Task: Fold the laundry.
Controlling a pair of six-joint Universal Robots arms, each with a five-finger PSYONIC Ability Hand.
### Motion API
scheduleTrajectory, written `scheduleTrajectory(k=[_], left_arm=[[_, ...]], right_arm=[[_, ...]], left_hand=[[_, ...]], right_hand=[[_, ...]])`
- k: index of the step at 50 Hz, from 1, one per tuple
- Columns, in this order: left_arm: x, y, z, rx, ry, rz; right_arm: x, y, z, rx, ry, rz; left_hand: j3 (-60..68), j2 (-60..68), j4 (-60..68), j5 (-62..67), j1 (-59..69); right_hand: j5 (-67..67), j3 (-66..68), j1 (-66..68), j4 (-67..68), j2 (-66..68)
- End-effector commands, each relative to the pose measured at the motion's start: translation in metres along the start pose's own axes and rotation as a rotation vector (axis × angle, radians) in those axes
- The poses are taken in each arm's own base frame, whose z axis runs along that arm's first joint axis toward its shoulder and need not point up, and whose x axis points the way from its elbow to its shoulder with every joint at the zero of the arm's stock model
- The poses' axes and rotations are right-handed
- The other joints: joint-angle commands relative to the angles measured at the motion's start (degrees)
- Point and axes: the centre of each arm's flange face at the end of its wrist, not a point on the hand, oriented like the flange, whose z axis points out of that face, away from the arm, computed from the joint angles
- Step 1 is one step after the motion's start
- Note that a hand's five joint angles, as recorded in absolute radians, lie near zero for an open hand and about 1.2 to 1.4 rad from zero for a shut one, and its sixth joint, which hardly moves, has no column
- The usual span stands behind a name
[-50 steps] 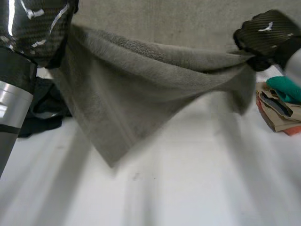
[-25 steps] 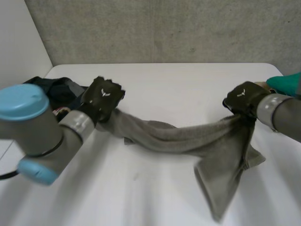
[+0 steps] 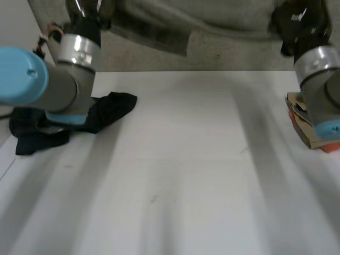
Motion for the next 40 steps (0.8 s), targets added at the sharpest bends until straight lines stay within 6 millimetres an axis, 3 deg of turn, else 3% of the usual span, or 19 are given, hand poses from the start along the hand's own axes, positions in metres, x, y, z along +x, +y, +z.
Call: scheduleTrajectory(k=[1, 2, 6, 10, 13, 17, 20, 21, 22, 28, 32, 40], left_arm=[[0.048, 0.034, -0.075, -0.215, 0.191, -0.05], [0.056, 0.038, -0.091, -0.252, 0.225, -0.057], [0.079, 0.051, -0.131, -0.349, 0.316, -0.078], [0.092, 0.048, -0.155, -0.387, 0.379, -0.076], [0.095, 0.045, -0.164, -0.398, 0.404, -0.062], [0.083, 0.036, -0.16, -0.382, 0.386, -0.047], [0.077, 0.029, -0.159, -0.372, 0.379, -0.045], [0.075, 0.025, -0.158, -0.367, 0.374, -0.049], [0.073, 0.022, -0.157, -0.363, 0.371, -0.051], [0.066, 0.01, -0.156, -0.347, 0.363, -0.052], [0.067, 0.003, -0.157, -0.335, 0.368, -0.06], [0.064, -0.005, -0.155, -0.329, 0.368, -0.072]], right_arm=[[-0.062, 0.061, -0.036, -0.199, -0.261, 0.033], [-0.079, 0.079, -0.043, -0.248, -0.312, 0.042], [-0.114, 0.112, -0.061, -0.361, -0.412, 0.049], [-0.127, 0.127, -0.076, -0.447, -0.476, 0.059], [-0.123, 0.127, -0.081, -0.488, -0.497, 0.071], [-0.113, 0.115, -0.083, -0.49, -0.495, 0.082], [-0.106, 0.108, -0.084, -0.485, -0.481, 0.098], [-0.102, 0.105, -0.085, -0.483, -0.474, 0.117], [-0.1, 0.104, -0.085, -0.484, -0.469, 0.126], [-0.087, 0.102, -0.083, -0.507, -0.417, 0.228], [-0.067, 0.118, -0.078, -0.575, -0.359, 0.318], [-0.05, 0.134, -0.087, -0.638, -0.492, 0.37]], left_hand=[[11.4, 11.6, 11.1, 14.0, 14.5], [11.4, 11.6, 11.1, 14.0, 14.5], [11.4, 11.6, 11.1, 14.0, 14.5], [11.4, 11.6, 11.1, 14.0, 14.5], [11.4, 11.6, 11.1, 14.0, 14.5], [11.4, 11.6, 11.1, 14.0, 14.5], [11.4, 11.6, 11.1, 14.0, 14.5], [11.4, 11.6, 11.1, 14.0, 14.5], [11.4, 11.6, 11.1, 14.0, 14.5], [11.4, 11.6, 11.1, 14.0, 14.5], [11.4, 11.6, 11.1, 14.0, 14.5], [11.4, 11.6, 11.1, 14.0, 14.5]], right_hand=[[13.9, 12.1, 17.1, 11.5, 12.6], [13.9, 12.1, 17.1, 11.5, 12.6], [13.9, 12.1, 17.1, 11.5, 12.6], [13.9, 12.1, 17.1, 11.5, 12.6], [13.9, 12.1, 17.1, 11.5, 12.6], [13.9, 12.1, 17.1, 11.5, 12.6], [-5.9, -7.8, -2.8, -8.4, -7.3], [-21.9, -23.7, -18.7, -24.3, -23.2], [-25.0, -26.9, -21.8, -27.5, -26.3], [-32.1, -34.0, -28.9, -34.6, -33.4], [-32.6, -34.5, -29.4, -35.1, -33.9], [-31.8, -33.6, -28.6, -34.2, -33.1]])
